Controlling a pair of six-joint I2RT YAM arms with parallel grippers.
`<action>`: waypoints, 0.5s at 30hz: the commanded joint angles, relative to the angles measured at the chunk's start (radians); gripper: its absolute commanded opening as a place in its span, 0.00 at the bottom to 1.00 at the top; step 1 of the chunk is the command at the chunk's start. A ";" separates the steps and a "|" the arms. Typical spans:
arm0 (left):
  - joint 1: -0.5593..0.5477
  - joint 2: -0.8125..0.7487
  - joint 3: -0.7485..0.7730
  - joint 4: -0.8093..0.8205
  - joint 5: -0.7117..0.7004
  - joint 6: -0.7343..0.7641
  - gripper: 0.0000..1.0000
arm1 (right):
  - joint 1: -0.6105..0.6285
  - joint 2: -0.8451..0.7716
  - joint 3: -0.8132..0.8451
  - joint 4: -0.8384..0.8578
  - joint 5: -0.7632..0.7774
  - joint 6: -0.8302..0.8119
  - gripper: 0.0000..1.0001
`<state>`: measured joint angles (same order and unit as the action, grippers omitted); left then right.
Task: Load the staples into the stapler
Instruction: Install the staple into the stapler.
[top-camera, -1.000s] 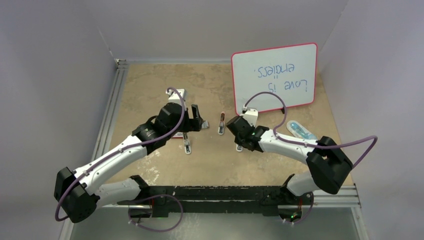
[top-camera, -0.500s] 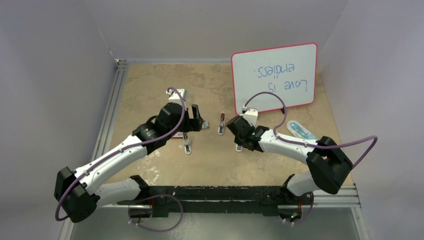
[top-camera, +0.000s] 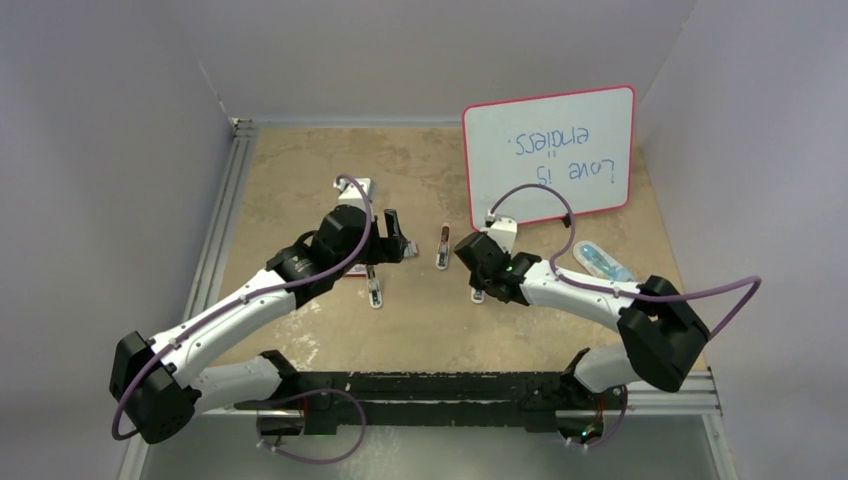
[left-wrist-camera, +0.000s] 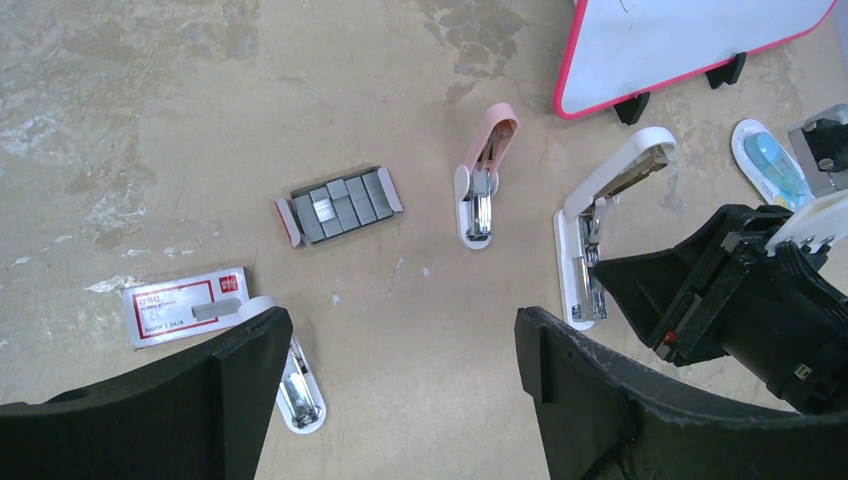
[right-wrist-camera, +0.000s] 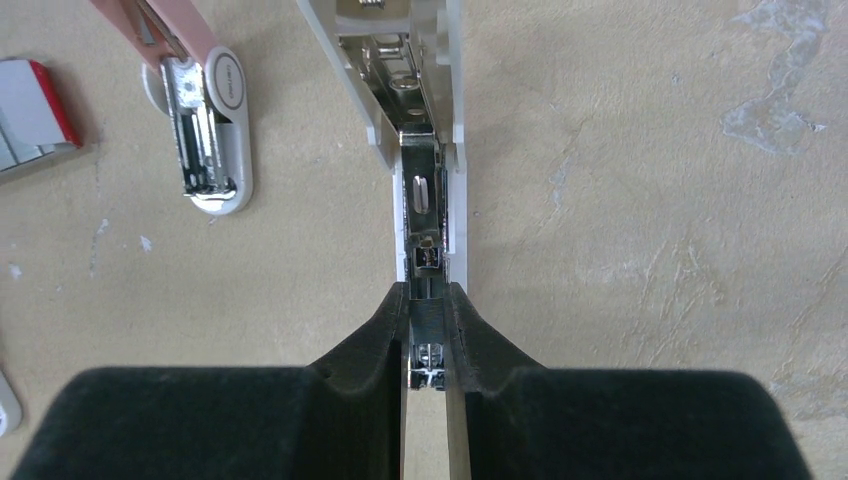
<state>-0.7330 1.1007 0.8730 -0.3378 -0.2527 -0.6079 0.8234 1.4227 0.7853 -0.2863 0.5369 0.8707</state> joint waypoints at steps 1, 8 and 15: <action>0.003 -0.001 0.031 0.036 0.003 0.014 0.83 | -0.007 -0.045 0.029 -0.003 0.044 0.003 0.15; 0.003 0.001 0.030 0.034 0.001 0.013 0.83 | -0.006 -0.013 0.017 0.020 0.034 -0.001 0.15; 0.003 -0.006 0.029 0.028 -0.013 0.007 0.83 | -0.006 0.007 0.011 0.041 0.025 -0.007 0.15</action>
<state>-0.7330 1.1011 0.8730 -0.3378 -0.2539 -0.6079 0.8234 1.4208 0.7853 -0.2714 0.5388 0.8700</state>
